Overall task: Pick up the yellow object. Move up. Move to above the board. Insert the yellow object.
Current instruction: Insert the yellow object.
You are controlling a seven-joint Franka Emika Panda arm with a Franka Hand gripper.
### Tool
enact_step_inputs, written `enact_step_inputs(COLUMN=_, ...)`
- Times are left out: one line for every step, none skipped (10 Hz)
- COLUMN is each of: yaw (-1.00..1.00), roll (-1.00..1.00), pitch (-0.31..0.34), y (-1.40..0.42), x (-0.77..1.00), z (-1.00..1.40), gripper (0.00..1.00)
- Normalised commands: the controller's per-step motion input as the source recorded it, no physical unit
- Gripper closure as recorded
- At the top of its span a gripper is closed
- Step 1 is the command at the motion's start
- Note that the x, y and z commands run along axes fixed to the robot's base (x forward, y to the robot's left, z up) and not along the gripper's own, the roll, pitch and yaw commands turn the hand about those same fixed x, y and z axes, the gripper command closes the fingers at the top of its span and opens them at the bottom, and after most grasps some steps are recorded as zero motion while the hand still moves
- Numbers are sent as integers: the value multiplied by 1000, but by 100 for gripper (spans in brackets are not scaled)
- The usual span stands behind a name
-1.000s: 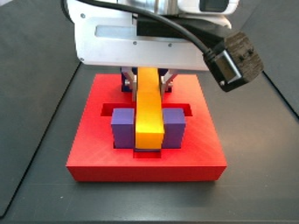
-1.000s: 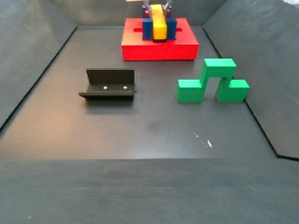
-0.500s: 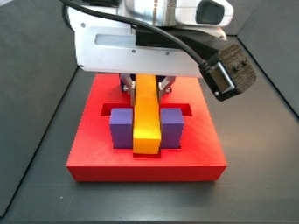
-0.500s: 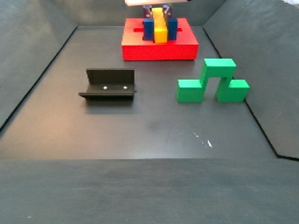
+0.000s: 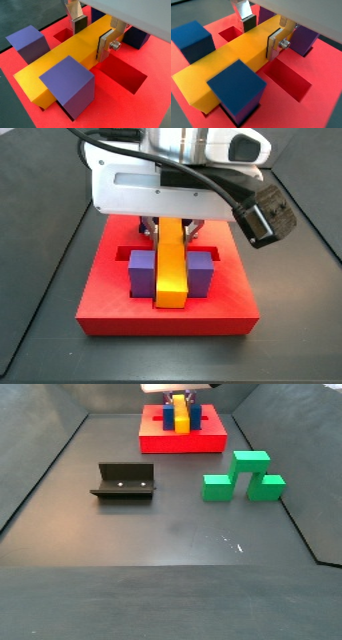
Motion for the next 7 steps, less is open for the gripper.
enact_step_inputs(yaw=-71, roll=61, pitch=0, y=-29, x=134, z=-106, gripper=100)
enact_step_inputs(yaw=-86, roll=91, pitch=0, y=0, x=94, z=-103, gripper=100)
enact_step_inputs(yaw=-109, roll=114, pitch=0, y=0, x=0, z=-266, gripper=100)
enact_step_inputs(yaw=-89, roll=91, pitch=-114, y=0, x=0, z=-554, gripper=100)
enact_step_inputs(yaw=-83, roll=84, pitch=-163, y=0, x=0, z=-626, gripper=100)
enact_step_inputs(yaw=-26, roll=71, pitch=-107, y=0, x=0, z=-443, gripper=100)
enact_step_inputs(yaw=0, roll=9, pitch=0, y=0, x=0, z=0, gripper=100)
